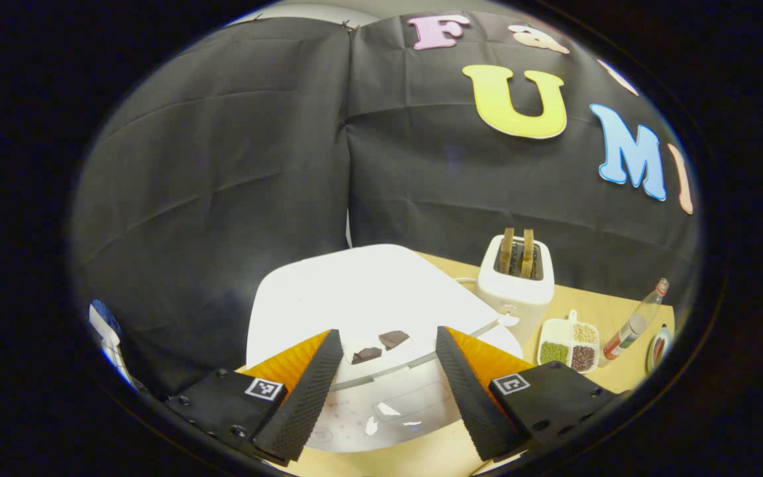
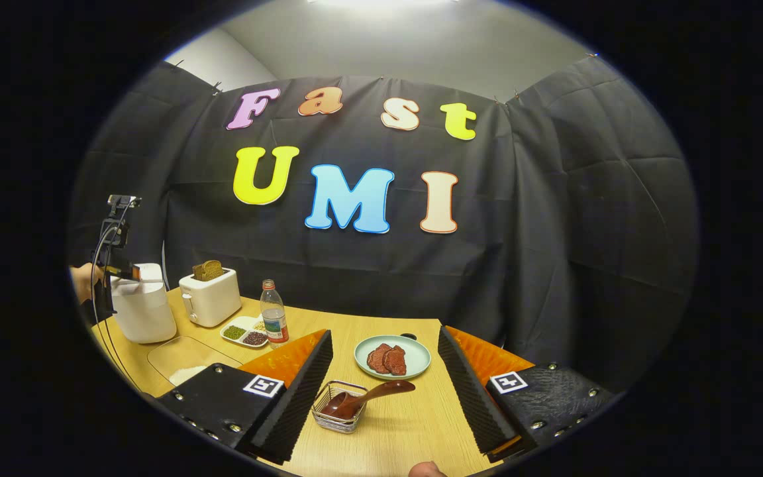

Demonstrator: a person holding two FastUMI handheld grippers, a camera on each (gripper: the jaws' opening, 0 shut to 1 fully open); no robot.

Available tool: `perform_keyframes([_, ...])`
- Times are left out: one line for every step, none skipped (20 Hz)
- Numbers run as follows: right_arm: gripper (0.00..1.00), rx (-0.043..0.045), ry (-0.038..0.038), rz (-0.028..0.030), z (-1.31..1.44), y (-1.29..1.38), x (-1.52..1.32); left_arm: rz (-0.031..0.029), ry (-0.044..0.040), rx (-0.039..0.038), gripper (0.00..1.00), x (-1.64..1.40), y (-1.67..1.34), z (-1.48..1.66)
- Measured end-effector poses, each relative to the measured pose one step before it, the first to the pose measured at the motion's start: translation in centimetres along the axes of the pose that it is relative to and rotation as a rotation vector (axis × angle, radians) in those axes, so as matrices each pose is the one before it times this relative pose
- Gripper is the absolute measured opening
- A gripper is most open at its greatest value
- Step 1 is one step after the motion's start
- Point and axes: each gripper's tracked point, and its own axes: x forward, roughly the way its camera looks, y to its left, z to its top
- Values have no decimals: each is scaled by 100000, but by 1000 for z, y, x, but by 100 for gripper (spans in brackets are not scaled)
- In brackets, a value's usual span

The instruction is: Close the left gripper, press the button to open the rice cooker; take a wooden spoon from the chopstick holder with the right hand, scoop a spoonful of rice and pour it into the rice cooker, then put the wooden spoon back into the chopstick holder.

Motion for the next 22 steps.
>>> perform_keyframes([98,98,-139,-119,65,-62,-33,228,-970,664,99,-59,66,399])
perform_keyframes([98,224,-409,-247,140,-32,-88,75,1367,103,99,210,59,-369])
perform_keyframes([98,505,-525,-23,209,-8,24,24,619,-548,99,-148,-101,10])
perform_keyframes([98,1051,-333,910,108,324,-11,61,1446,-1341,100,309,-9,-381])
perform_keyframes([98,1514,-244,1179,99,424,-73,-130,509,-1944,96,30,35,80])
perform_keyframes([98,1332,-207,632,6,253,-74,-223,79,-1545,100,-66,-6,-86])
perform_keyframes([97,840,-512,621,136,261,-3,-470,194,1806,100,-126,48,-145])
perform_keyframes([98,382,-547,524,220,385,-42,-547,-1829,3828,98,200,-1,169])
perform_keyframes([98,-26,-607,820,235,439,57,-455,-2127,2885,100,-107,-277,327])
perform_keyframes([98,22,-822,577,347,422,12,-739,-729,1136,100,-190,-83,43])
perform_keyframes([98,268,-750,1174,377,578,-13,-2250,-1344,-1360,100,-231,-341,198])
perform_keyframes([98,273,-836,1203,410,707,60,-771,-1106,-140,100,-522,153,282])
perform_keyframes([98,116,-1089,882,521,570,98,-703,-5070,752,100,-897,116,1347])
perform_keyframes([98,-15,-1236,1173,572,647,45,-2321,-6298,1570,100,-818,-384,1550])
perform_keyframes([98,-78,-1047,895,560,646,22,-2374,-5674,2700,99,-1219,-424,1832])
perform_keyframes([97,-191,-847,882,371,552,116,-2999,-6061,2259,99,-1571,-536,1914])
perform_keyframes([97,-237,-832,350,451,494,123,-2304,-5018,1178,99,-1466,-405,1596])
perform_keyframes([98,37,-718,234,471,447,66,-2136,-4186,156,99,-1371,-580,1573])
perform_keyframes([97,644,-830,731,520,578,63,-1999,-3744,-738,99,-1337,-474,1363])
perform_keyframes([97,1011,-1126,678,594,638,-119,-1609,-3476,-961,99,-1231,30,1322])
perform_keyframes([97,777,-1250,1003,651,611,-14,-2659,-2842,-997,99,-1171,-495,1365])
perform_keyframes([97,589,-1975,1030,798,662,-75,-2366,-2351,-369,99,-1141,-513,1167])
